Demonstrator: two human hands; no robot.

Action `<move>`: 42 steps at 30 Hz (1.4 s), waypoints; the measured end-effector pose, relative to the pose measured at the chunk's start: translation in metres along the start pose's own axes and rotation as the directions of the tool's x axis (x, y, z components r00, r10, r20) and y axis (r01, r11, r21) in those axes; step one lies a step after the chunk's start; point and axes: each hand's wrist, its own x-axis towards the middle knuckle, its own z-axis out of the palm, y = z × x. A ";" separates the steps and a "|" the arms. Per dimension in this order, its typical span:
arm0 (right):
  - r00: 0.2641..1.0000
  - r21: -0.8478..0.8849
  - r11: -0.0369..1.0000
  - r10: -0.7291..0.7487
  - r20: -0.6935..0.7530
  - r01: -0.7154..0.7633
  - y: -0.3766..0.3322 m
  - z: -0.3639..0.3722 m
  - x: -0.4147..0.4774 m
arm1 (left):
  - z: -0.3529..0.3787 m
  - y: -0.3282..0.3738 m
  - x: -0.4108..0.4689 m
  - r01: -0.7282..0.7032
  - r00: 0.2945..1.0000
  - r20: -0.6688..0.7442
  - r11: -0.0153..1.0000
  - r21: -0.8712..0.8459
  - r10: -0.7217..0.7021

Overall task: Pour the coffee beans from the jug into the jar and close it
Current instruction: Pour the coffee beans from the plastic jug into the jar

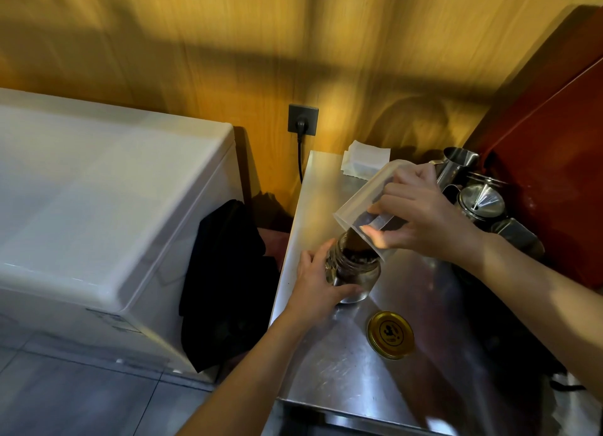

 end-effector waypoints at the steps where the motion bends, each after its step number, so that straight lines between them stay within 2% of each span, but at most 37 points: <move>1: 1.000 0.006 1.000 -0.005 0.001 0.005 0.000 -0.001 0.000 | 0.000 0.000 0.000 0.000 1.000 -0.001 1.000 0.007 0.000; 12: 1.000 0.019 1.000 -0.002 0.018 0.002 -0.001 -0.003 -0.002 | 0.000 0.001 -0.002 0.022 1.000 0.007 0.999 -0.043 -0.021; 19: 0.999 0.006 0.999 -0.035 0.004 0.035 -0.001 -0.003 -0.003 | 0.001 -0.001 -0.001 0.016 1.000 0.010 1.000 -0.002 -0.016; 42: 0.994 -0.037 0.994 -0.103 -0.047 0.101 0.002 -0.001 -0.001 | 0.002 -0.007 0.000 0.020 1.000 0.013 1.000 -0.023 -0.019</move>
